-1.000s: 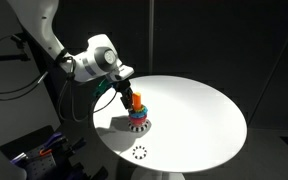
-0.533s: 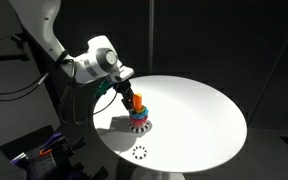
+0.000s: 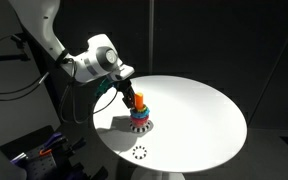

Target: Remove the green ring from the orange rod and put it on the table

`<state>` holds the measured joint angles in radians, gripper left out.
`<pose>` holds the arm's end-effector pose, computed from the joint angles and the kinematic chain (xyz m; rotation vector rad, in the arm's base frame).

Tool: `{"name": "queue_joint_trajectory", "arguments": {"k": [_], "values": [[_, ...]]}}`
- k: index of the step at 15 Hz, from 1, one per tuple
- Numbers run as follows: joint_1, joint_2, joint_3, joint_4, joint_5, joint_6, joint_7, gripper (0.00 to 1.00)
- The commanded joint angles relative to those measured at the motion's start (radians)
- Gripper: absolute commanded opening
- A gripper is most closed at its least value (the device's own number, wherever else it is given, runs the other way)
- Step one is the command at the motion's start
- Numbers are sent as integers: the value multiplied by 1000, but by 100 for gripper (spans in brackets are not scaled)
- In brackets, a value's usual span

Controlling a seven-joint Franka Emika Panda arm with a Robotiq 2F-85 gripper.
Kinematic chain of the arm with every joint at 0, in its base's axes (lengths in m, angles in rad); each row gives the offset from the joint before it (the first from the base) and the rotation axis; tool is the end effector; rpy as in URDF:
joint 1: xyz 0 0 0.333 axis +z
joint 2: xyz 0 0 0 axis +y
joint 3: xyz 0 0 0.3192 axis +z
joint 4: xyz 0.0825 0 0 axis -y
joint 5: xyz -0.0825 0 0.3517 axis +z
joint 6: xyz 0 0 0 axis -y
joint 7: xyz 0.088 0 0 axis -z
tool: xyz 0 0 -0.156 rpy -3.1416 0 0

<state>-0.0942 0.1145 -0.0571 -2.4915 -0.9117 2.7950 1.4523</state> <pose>0.4728 -0.0487 0.2377 2.6806 -1.0773 0.5378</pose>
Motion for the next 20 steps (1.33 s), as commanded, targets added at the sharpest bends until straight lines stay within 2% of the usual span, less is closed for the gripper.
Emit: {"name": "queue_joint_trajectory", "arguments": {"k": [1,17,18,19,20], "values": [[-3,-64,7,-32,42,-7,-28,44],[37,-263,14,-90,260,-43,-179,44],[41,-266,13,-90,266,-45,-184,58],[44,-265,12,-91,271,-46,-189,90],[47,-264,11,-91,276,-47,-192,87]]}}
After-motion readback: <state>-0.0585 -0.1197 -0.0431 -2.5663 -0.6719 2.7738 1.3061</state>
